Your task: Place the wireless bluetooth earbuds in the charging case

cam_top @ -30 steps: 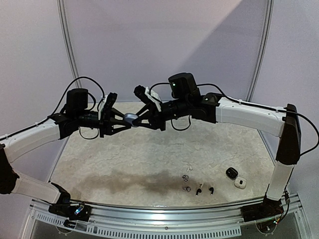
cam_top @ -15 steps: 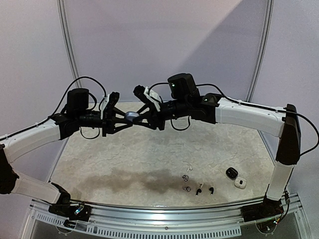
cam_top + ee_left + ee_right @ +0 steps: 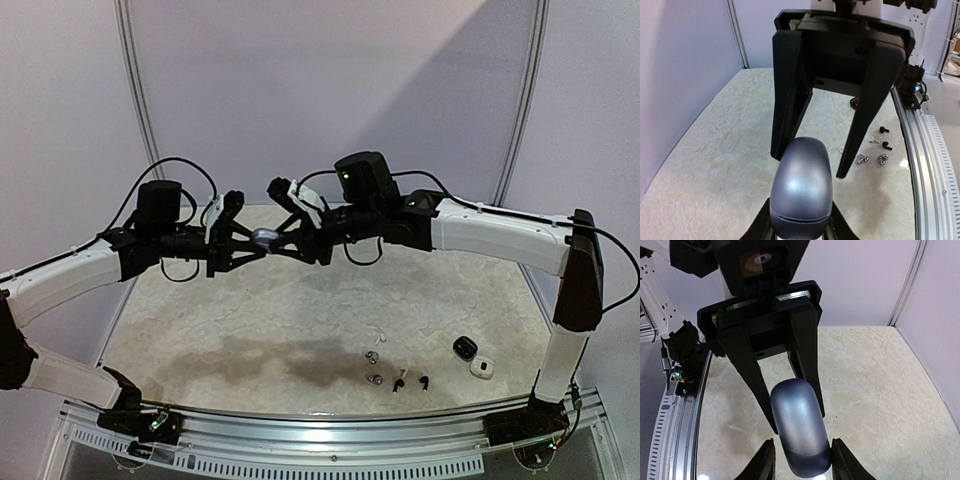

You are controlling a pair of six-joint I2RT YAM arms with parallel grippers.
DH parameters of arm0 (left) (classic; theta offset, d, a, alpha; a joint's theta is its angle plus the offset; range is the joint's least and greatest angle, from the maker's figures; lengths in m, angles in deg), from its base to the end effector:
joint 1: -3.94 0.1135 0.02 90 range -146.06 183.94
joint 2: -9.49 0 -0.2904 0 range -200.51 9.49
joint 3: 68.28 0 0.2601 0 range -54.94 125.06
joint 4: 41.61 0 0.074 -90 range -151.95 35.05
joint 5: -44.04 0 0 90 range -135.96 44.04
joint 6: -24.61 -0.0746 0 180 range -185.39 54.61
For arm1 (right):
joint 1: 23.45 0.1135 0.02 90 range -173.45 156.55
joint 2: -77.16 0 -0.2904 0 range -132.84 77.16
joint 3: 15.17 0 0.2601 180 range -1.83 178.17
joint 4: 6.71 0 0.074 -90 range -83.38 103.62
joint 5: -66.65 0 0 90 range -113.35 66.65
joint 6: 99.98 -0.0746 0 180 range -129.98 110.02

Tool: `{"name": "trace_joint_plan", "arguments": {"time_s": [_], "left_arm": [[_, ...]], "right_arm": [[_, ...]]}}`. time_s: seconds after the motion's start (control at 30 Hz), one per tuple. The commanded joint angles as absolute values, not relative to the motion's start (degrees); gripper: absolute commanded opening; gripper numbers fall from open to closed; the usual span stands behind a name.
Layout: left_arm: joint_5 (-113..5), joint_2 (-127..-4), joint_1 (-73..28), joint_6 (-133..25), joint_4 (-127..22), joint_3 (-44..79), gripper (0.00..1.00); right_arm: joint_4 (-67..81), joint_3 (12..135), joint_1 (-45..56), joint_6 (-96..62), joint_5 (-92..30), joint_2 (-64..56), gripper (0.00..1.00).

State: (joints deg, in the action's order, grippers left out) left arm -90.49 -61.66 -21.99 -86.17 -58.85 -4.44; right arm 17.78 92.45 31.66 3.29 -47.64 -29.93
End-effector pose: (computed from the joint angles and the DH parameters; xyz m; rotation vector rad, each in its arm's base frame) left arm 0.2468 -0.1782 0.3024 1.2089 1.5420 -0.8297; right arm 0.2581 0.4237 0.3358 -1.3830 1.5278 0.8839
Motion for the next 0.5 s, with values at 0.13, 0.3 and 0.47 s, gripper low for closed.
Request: {"name": "trace_joint_plan", "arguments": {"time_s": [0.13,0.3,0.47], "left_arm": [[-82.9,-62.3,-21.1,-90.2,-61.9,-4.5,0.0],[-86.9,-61.8,-21.3,-95.6,-63.6,-4.7,0.0],[-86.3,-61.5,-21.3,-94.5,-62.4,-5.0,0.0]], "right_arm": [[20.1,91.0,33.9,3.8,-50.7,-25.8,0.38],[20.5,91.6,34.0,4.3,-49.8,-26.1,0.41],[21.4,91.9,34.0,4.3,-49.6,-26.5,0.43]]}}
